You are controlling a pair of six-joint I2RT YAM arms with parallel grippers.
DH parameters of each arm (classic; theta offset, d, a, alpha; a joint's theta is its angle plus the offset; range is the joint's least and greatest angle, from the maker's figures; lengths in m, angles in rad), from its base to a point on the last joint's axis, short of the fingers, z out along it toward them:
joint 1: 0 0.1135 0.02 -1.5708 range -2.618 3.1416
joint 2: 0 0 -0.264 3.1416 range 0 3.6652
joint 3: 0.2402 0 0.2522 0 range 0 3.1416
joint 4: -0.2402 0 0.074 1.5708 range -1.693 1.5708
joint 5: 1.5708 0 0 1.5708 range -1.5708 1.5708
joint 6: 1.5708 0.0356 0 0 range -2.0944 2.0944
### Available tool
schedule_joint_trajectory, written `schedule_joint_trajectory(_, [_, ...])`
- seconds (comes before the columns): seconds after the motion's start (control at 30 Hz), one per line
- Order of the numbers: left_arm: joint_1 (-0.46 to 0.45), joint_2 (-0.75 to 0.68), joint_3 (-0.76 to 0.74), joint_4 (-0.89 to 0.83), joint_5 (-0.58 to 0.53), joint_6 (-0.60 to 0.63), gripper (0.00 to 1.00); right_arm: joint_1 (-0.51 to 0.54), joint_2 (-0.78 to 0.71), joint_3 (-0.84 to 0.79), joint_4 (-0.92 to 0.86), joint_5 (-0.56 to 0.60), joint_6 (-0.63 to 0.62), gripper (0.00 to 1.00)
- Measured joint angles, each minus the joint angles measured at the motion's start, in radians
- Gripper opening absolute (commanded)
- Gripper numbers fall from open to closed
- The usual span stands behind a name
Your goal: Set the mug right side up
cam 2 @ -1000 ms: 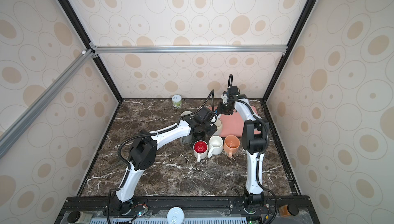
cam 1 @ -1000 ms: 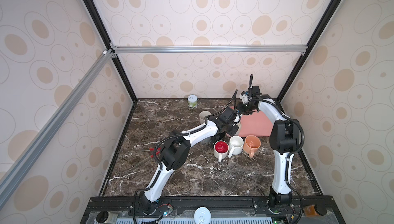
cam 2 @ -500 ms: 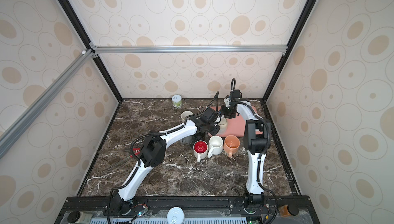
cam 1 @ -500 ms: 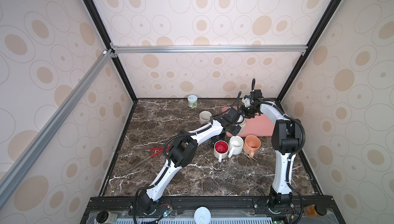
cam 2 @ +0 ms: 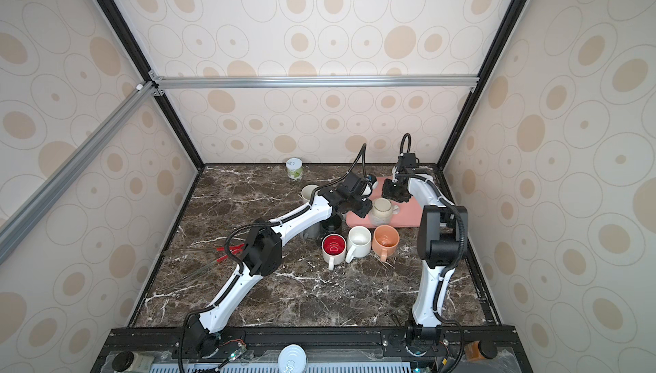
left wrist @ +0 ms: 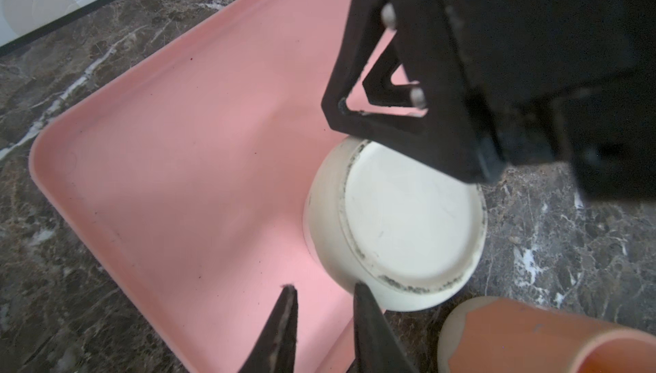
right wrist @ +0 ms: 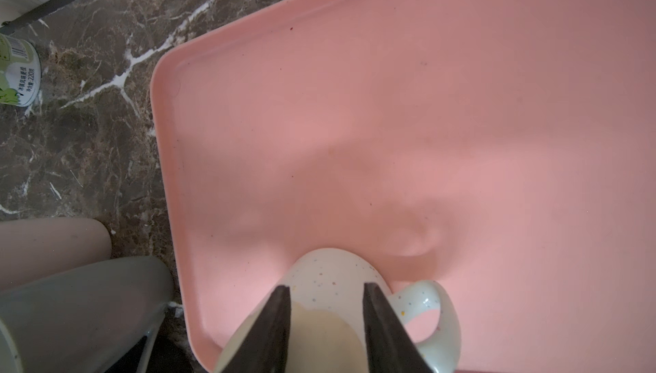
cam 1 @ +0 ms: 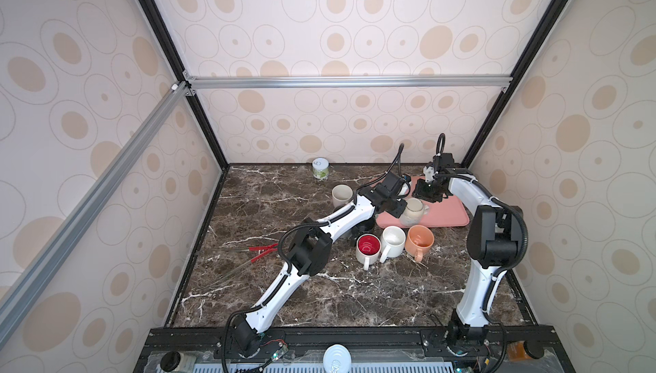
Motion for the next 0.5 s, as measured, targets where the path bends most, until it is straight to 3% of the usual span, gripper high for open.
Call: schedule_joint_trajectory(0.5, [-0.054,-0.137,-0.261,0.076,0.035,-0.008,0.25,-0.056,-0.024,-0.018,-0.089,0.099,0.014,0.37])
